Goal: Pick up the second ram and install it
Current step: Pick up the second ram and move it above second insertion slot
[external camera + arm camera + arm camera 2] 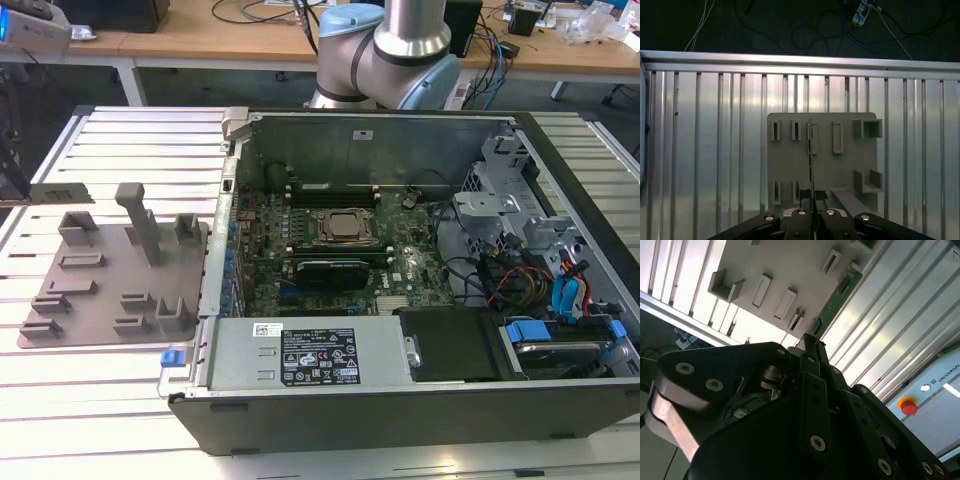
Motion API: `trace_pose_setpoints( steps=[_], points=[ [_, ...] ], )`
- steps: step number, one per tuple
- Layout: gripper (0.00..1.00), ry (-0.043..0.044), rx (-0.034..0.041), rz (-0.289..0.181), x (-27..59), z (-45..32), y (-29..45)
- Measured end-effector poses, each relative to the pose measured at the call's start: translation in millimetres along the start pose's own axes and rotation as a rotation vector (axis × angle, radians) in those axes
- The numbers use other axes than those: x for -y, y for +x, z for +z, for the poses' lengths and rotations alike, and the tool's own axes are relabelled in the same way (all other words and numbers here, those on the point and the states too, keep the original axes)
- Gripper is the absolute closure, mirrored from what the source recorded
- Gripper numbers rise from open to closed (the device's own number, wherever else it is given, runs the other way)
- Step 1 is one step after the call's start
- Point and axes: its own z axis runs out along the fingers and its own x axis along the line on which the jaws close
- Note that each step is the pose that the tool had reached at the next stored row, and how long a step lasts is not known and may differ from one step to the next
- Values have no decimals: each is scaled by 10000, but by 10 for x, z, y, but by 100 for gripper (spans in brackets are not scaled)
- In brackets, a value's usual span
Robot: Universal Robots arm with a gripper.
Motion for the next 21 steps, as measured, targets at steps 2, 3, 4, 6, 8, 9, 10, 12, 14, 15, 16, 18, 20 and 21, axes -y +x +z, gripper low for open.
trace_pose_setpoints(
  steps=[2,3,4,6,8,9,10,12,14,15,16,18,20,21],
  points=[
    [87,1,1,0,-2,-54,-4],
    [87,0,0,0,-4,-84,-6],
    [87,0,0,0,-5,-108,-8],
    [87,3,2,-1,-8,-183,-13],
    [87,0,1,0,-8,-186,-13],
    [87,1,1,0,-8,-187,-13],
    [87,1,1,0,-8,-188,-13],
    [87,-4,-3,-1,2,-191,-14],
    [87,0,-1,0,72,-191,-13],
    [87,-1,-1,0,112,-193,-12],
    [87,-1,-1,0,172,-195,-11],
    [87,0,-1,-1,289,-200,-10],
    [87,-1,-2,1,374,-204,-9],
    [87,0,-1,0,420,-205,-8]
  ],
)
